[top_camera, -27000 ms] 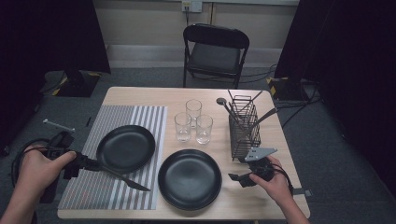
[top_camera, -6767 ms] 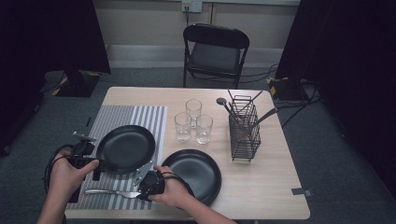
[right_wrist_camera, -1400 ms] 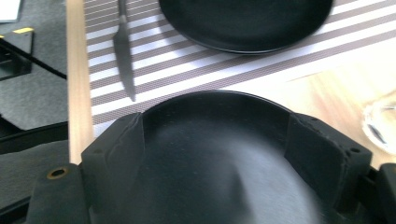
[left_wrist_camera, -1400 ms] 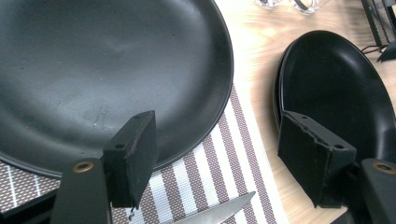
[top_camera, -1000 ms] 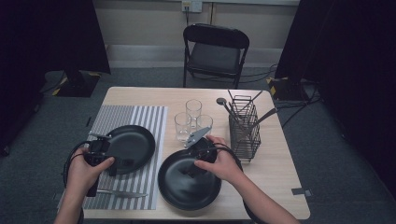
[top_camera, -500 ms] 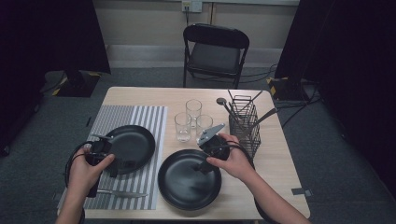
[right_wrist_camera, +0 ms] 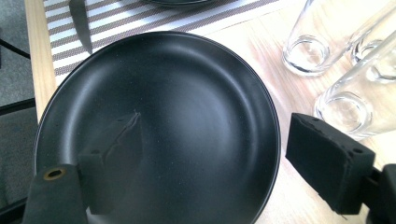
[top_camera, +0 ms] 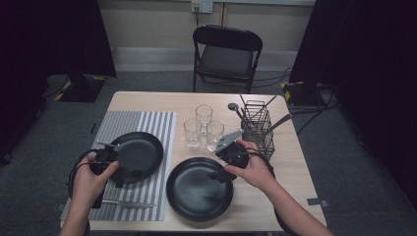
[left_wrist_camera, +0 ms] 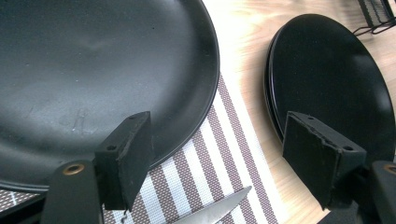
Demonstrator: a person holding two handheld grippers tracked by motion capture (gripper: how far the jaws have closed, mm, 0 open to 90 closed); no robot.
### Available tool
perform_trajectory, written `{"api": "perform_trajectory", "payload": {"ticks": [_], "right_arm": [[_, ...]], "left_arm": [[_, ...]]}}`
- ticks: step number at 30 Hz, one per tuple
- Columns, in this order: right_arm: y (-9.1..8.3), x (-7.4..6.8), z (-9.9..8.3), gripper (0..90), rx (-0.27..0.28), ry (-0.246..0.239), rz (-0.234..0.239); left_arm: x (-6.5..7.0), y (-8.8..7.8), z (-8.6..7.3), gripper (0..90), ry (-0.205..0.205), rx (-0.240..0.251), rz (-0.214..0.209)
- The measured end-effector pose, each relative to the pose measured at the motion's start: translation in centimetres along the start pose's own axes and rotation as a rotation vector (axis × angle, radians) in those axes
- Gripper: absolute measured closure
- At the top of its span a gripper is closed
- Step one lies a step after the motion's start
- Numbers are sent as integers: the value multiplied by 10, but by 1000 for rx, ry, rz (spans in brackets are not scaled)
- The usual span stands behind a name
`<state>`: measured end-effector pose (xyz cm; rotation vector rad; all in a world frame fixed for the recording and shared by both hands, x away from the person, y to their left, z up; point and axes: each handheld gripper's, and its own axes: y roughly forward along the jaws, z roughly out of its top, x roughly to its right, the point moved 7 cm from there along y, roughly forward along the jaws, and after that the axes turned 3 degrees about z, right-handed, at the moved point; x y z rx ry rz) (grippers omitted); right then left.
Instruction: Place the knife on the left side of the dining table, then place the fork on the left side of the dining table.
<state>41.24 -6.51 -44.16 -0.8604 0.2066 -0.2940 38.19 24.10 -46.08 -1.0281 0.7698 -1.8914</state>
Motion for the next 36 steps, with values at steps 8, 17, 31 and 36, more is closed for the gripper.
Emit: {"api": "perform_trajectory", "payload": {"ticks": [8,17,31,36], "right_arm": [[-9,4,-7,182,-2,2,-10],[-23,10,-18,186,-2,17,-18],[-45,15,-13,195,-16,6,-24],[-54,17,-6,209,-12,6,-19]], "left_arm": [[-1,2,-1,243,3,2,9],[0,3,-2,239,-3,-7,-7],[-1,0,-1,240,-21,9,-16],[-2,-1,-2,240,-11,4,-21]]}}
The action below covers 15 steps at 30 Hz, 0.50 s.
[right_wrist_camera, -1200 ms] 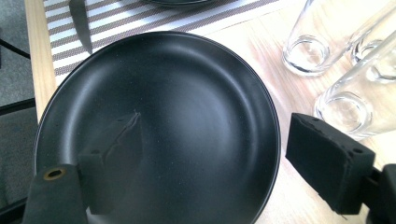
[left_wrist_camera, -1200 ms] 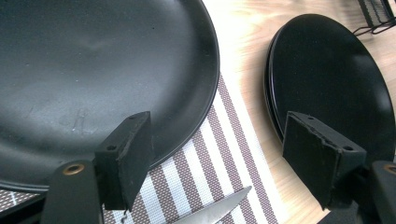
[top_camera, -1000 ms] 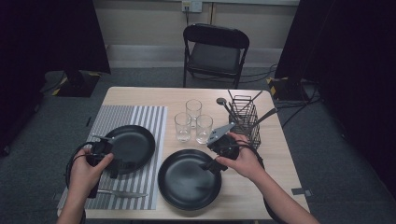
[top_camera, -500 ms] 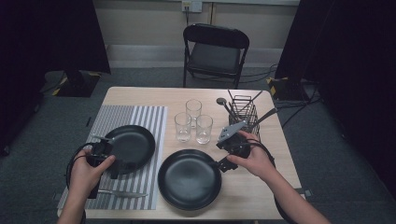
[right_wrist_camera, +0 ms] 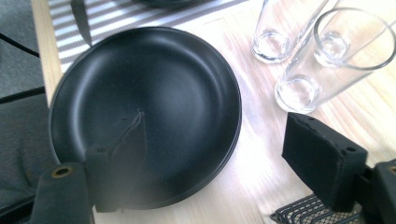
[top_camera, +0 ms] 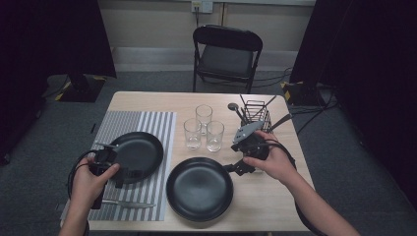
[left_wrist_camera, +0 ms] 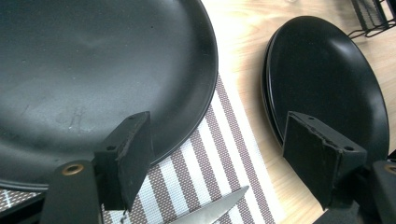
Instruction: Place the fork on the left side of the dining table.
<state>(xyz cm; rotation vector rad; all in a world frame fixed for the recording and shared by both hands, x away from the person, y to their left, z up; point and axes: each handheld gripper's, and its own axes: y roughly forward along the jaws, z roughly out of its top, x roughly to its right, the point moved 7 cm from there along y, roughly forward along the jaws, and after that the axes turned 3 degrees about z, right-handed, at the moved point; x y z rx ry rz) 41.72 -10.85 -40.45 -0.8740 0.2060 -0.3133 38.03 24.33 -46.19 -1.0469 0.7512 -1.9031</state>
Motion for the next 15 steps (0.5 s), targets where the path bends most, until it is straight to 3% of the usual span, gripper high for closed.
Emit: {"api": "perform_trajectory", "payload": {"ticks": [15], "right_arm": [[-30,18,13,215,10,27,-33]], "left_arm": [[2,-1,2,243,8,2,0]]}}
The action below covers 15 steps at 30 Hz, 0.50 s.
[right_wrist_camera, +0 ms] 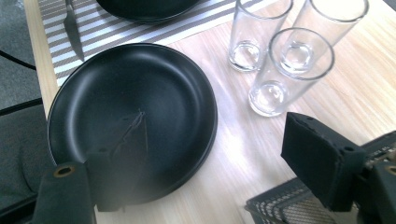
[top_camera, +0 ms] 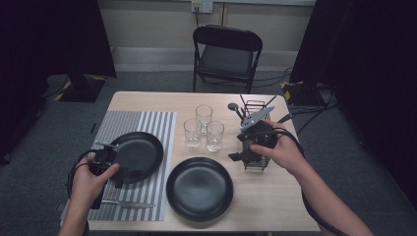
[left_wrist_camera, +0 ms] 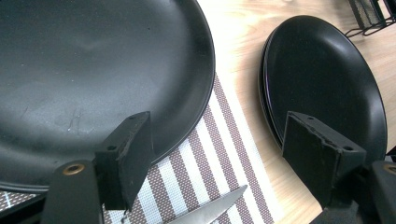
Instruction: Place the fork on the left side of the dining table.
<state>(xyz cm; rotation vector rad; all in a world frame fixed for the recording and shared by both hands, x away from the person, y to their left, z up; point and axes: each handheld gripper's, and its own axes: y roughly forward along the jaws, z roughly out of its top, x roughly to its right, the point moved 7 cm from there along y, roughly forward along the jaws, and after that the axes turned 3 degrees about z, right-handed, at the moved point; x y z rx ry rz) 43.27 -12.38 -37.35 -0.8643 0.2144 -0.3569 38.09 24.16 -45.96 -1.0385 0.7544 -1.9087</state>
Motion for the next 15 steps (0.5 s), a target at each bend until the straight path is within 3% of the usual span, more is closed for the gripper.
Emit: {"api": "perform_trajectory", "payload": {"ticks": [15], "right_arm": [[-19,26,3,212,12,47,-37]], "left_arm": [[0,3,2,245,6,-6,-3]]}}
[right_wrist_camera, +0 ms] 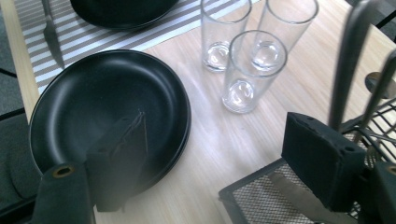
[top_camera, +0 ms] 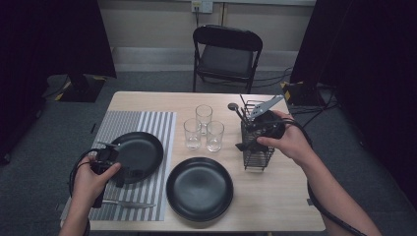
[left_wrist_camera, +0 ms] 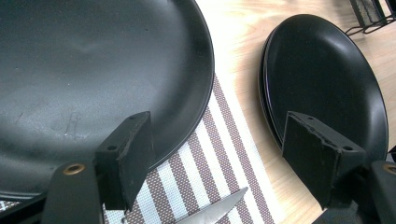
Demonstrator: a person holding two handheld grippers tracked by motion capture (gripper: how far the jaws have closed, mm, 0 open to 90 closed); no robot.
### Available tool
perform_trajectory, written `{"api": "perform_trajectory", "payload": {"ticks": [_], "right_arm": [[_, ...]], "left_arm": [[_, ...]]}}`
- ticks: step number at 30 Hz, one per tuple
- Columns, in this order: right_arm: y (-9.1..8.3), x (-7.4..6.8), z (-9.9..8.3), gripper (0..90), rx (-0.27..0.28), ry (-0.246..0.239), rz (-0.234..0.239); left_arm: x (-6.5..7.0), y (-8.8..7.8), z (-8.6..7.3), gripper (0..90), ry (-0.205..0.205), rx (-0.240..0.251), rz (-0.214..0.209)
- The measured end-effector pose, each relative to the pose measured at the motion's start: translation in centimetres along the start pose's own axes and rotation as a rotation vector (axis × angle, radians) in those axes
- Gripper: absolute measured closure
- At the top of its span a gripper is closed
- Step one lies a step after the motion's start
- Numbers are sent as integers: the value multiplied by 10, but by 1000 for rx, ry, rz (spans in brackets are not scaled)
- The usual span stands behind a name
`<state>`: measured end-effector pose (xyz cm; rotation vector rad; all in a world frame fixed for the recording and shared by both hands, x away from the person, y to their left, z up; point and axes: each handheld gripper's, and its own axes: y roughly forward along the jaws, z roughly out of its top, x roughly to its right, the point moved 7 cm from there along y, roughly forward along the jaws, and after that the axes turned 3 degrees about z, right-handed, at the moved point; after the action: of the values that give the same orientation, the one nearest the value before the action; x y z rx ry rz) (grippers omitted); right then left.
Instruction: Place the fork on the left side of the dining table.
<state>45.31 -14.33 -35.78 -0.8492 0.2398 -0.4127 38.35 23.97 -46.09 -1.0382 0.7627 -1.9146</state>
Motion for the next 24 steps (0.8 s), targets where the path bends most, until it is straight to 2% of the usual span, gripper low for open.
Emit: {"api": "perform_trajectory", "payload": {"ticks": [9,16,24], "right_arm": [[-8,16,-2,217,-7,30,-38],[-9,28,-1,219,0,54,-64],[-9,43,-4,285,-9,85,-98]], "left_arm": [[2,0,-1,244,14,-10,-3],[3,1,-2,245,8,-17,-5],[3,1,-2,245,9,-15,-1]]}}
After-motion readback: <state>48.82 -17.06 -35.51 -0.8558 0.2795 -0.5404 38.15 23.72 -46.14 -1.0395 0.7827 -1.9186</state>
